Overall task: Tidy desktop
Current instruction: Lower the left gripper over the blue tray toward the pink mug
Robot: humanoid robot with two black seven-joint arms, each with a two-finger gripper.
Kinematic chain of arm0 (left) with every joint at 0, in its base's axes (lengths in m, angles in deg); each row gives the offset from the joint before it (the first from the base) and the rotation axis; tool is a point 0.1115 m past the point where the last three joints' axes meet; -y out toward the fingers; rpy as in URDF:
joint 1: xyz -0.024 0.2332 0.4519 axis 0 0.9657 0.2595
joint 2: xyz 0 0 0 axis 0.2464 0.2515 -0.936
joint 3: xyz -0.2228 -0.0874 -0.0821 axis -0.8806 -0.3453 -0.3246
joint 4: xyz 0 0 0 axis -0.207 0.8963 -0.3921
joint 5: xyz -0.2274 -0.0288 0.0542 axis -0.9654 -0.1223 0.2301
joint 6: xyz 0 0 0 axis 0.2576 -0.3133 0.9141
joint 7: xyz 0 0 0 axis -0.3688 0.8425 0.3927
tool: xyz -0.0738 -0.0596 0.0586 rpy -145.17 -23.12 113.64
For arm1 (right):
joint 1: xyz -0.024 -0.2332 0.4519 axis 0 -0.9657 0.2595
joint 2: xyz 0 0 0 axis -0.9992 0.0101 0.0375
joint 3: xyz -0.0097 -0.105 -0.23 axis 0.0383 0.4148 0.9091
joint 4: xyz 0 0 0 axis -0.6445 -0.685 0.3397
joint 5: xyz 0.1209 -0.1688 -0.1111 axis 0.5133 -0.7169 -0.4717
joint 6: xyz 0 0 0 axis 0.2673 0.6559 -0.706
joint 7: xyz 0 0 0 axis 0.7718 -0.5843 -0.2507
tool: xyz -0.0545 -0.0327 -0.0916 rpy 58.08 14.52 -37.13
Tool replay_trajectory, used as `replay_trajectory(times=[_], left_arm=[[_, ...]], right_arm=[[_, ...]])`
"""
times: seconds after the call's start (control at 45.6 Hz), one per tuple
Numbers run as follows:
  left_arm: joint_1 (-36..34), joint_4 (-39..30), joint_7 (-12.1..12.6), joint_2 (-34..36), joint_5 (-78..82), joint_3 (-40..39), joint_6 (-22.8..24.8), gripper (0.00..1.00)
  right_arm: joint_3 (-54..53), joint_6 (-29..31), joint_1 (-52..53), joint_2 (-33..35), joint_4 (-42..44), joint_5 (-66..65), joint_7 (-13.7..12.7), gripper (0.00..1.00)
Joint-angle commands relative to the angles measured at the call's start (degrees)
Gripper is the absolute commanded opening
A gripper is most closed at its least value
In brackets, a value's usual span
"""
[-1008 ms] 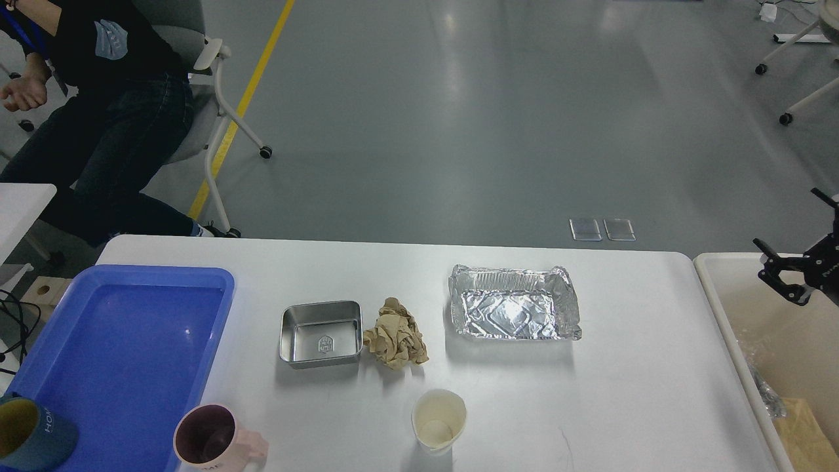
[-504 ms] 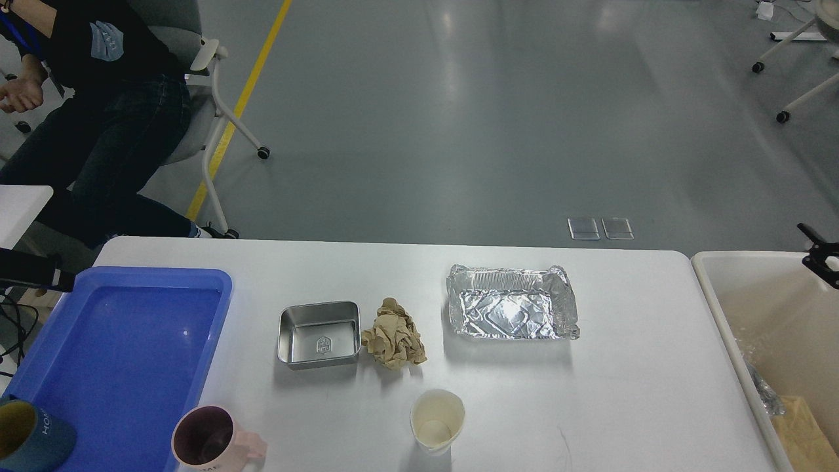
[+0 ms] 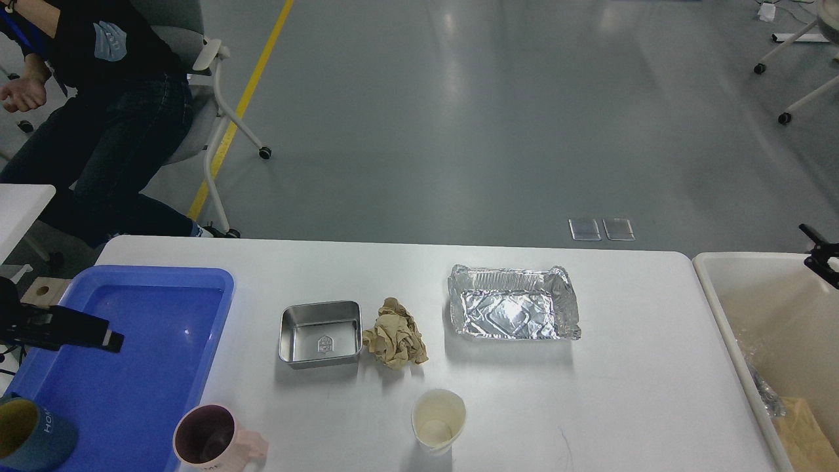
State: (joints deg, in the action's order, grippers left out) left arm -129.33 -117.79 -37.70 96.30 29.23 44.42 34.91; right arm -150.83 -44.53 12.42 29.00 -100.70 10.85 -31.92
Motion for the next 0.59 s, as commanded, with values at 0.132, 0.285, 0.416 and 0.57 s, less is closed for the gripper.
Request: replay_trajectory(times=[0.132,0.285,0.416,0.57], left_arm=[[2.4,0.7,-0.3,-6.2,-0.3,0.1,0.0,1.0],[2.3,0.8,-0.5,-6.7,-0.5,0.1,0.0,1.0],[1.6,0.8,-0.5,-6.7,-0.6,0.0,0.0,1.0],[1.6,0.7,-0.4,-6.7,-0.5,0.0,0.0,1.0]], right_arm=[[0.4,0.0,-0.1,0.0,0.2,-0.1,0.0,1.0],[0.5,0.0,-0.2,0.1,0.4,-0.1,0.0,1.0],[0.3,-0.1,-0.3,0.5,0.3,-0.1,0.0,1.0],[0.2,-0.3,-0.3,1.1,0.2,-0.1,-0.4,1.0]])
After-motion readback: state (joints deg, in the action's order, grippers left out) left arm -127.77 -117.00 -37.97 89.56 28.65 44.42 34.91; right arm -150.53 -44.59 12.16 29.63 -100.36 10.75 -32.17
